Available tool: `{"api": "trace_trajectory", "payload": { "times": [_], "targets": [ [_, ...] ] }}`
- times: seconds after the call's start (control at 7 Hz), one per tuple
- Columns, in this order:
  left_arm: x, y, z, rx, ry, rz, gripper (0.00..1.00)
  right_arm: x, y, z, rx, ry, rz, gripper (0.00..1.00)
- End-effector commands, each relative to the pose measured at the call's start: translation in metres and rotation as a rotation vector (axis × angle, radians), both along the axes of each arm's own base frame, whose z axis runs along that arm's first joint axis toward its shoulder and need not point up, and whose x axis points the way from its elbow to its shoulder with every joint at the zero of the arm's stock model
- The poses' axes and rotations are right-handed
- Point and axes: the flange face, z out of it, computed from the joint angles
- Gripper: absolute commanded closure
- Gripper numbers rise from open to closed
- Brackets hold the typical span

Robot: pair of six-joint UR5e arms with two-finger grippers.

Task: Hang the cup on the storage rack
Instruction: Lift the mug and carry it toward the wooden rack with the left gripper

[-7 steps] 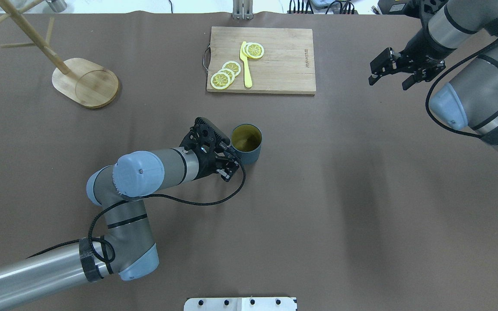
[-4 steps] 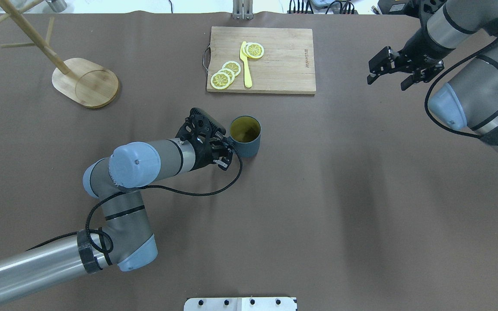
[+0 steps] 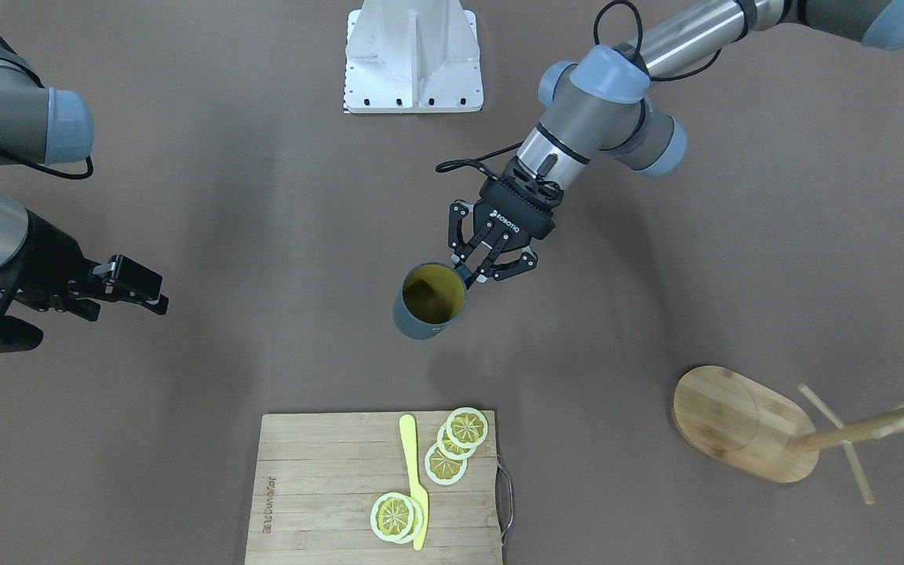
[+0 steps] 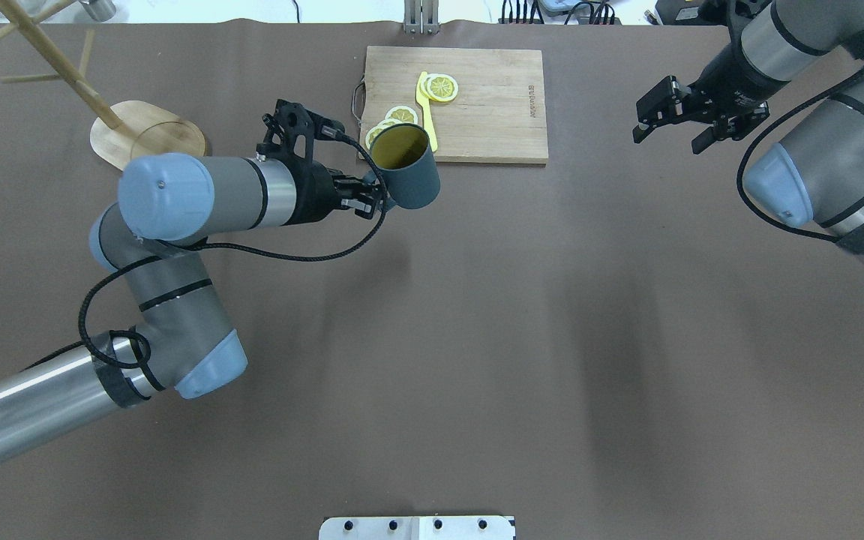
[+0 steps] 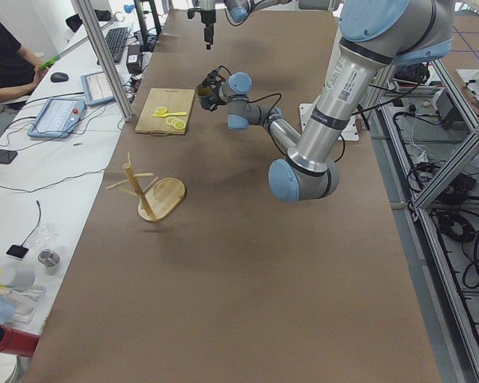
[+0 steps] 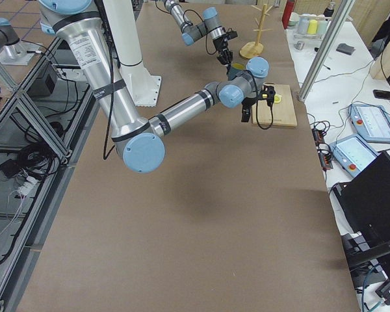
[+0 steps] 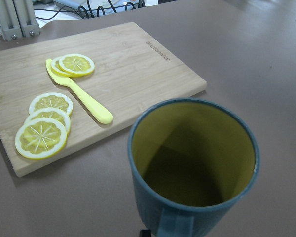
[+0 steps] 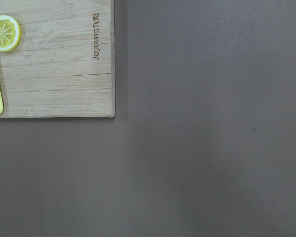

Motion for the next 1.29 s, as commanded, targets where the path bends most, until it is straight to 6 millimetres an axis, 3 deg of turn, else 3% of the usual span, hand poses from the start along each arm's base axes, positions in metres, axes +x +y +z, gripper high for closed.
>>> {"api": "trace_trajectory", "payload": {
  "times": [0.0,0.14,0.29,0.43,0.57,0.71,1.0,1.14],
  "targets": [
    [-0.079,-0.036,0.003,-0.242,0.204,-0.021,1.0,0.002,0.005,-0.016,0.013,-0.016,0.01,0.0],
    [-0.113,-0.05,0.009,-0.313,0.288,-0.015,1.0,-0.002,0.01,-0.026,0.009,-0.025,0.018,0.0],
    [-0.127,-0.054,0.014,-0.369,0.409,-0.007,1.0,-0.008,0.014,-0.032,0.009,-0.027,0.019,0.0],
    [-0.136,-0.05,0.043,-0.429,0.539,0.019,1.0,-0.01,0.014,-0.034,0.015,-0.023,0.021,0.0],
    [-0.148,-0.043,0.093,-0.438,0.625,0.044,1.0,-0.01,0.013,-0.035,0.017,-0.024,0.023,0.0],
    [-0.16,-0.041,0.126,-0.479,0.706,0.064,1.0,-0.012,0.013,-0.039,0.025,-0.023,0.025,0.0],
    [-0.184,-0.023,0.176,-0.57,0.851,0.106,1.0,-0.02,0.016,-0.045,0.031,-0.017,0.033,0.0],
    [-0.2,-0.013,0.189,-0.636,0.975,0.109,1.0,-0.021,0.016,-0.049,0.039,-0.016,0.038,0.0]
  ]
}}
